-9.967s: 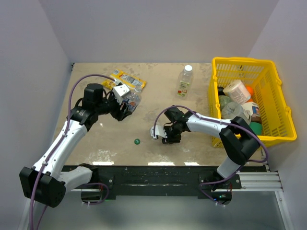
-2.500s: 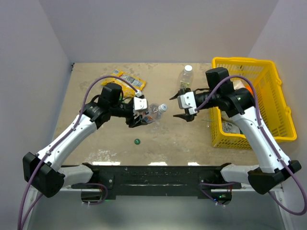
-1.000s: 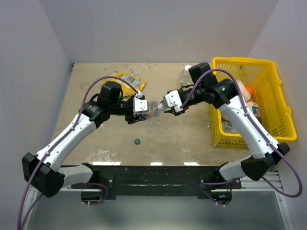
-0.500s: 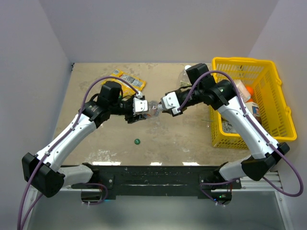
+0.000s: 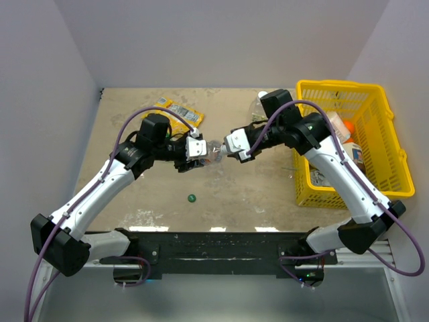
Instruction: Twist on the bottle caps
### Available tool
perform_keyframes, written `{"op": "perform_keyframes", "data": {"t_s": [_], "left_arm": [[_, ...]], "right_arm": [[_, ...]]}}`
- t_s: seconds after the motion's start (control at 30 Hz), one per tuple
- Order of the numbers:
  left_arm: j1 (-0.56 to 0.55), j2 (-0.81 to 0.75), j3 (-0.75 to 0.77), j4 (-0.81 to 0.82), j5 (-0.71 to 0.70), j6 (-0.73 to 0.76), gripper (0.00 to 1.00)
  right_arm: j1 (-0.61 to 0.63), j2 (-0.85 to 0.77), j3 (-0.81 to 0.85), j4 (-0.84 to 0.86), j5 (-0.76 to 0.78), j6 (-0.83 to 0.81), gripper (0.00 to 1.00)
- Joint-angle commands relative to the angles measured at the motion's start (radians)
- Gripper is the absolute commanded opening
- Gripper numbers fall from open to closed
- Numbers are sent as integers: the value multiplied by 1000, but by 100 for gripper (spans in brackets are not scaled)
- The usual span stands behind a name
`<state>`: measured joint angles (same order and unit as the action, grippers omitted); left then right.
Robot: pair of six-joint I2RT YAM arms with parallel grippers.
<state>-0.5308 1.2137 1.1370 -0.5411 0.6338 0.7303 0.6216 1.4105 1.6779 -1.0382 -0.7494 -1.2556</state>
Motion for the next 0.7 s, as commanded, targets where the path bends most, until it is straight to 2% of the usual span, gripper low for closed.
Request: {"op": "perform_keyframes", "data": {"t_s": [0.0, 0.2, 0.33, 0.5, 0.6, 0.63, 0.67], "left_arm": [[0, 1, 37, 29, -3, 23, 0], [0, 1, 37, 29, -6, 24, 0], [0, 3, 37, 33, -9, 23, 0], [0, 4, 43, 56, -29, 26, 0], [0, -12, 40, 110, -57, 21, 0], [2, -26, 37, 130, -66, 14, 0], [0, -57, 18, 191, -88, -5, 0]], "right_arm": [[3, -28, 5, 18, 2, 19, 42], [4, -33, 3, 21, 2, 24, 41], [4, -30, 6, 15, -2, 28, 35], [4, -22, -4, 38, -11, 79, 20], [3, -30, -70, 170, -19, 275, 8], [1, -39, -98, 222, -18, 408, 3], [-3, -76, -184, 395, -16, 539, 0]]}}
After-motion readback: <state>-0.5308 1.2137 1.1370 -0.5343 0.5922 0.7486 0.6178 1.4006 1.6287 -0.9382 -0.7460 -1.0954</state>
